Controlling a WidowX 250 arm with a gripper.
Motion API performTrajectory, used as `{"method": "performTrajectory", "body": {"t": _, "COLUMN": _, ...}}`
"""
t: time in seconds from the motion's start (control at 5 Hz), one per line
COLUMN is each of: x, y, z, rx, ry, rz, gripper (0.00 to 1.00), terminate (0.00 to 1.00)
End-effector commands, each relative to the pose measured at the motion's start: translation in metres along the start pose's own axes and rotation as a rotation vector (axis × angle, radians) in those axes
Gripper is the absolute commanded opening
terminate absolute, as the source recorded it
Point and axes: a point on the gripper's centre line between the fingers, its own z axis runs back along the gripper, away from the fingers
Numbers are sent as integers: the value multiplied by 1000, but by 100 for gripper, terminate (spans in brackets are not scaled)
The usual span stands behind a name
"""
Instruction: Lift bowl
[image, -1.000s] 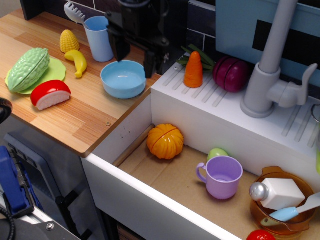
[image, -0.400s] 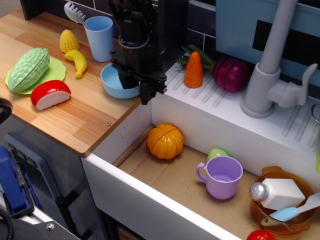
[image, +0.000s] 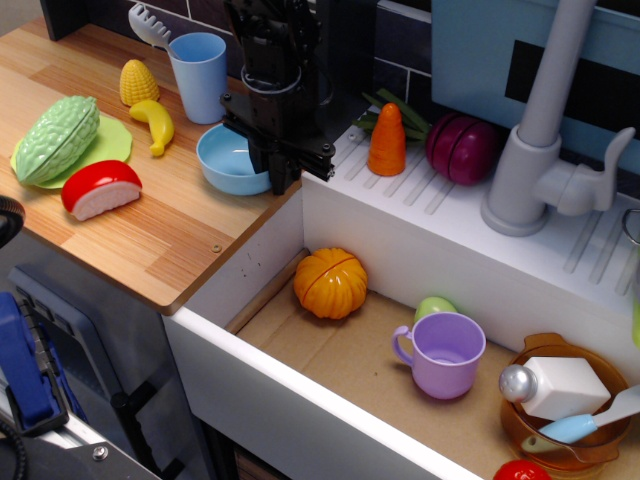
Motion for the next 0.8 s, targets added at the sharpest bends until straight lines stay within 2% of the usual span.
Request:
{"method": "performTrajectory", "body": {"t": 0.0, "x": 15, "y": 10, "z": 44, "rx": 56, "ry": -59, "rz": -31, "gripper": 0, "terminate": 0}}
{"method": "performTrajectory", "body": {"t": 0.2, "x": 19, "y": 22, "z": 61, "rx": 89, "ry": -90, "rz": -94, "gripper": 0, "terminate": 0}}
{"method": "performTrajectory", "body": {"t": 0.4, "x": 30, "y": 27, "z": 84, "rx": 92, "ry": -121, "rz": -126, "gripper": 0, "terminate": 0}}
{"method": "performTrajectory", "body": {"t": 0.6, "x": 36, "y": 26, "z": 100, "rx": 125, "ry": -102, "rz": -131, "gripper": 0, "terminate": 100}}
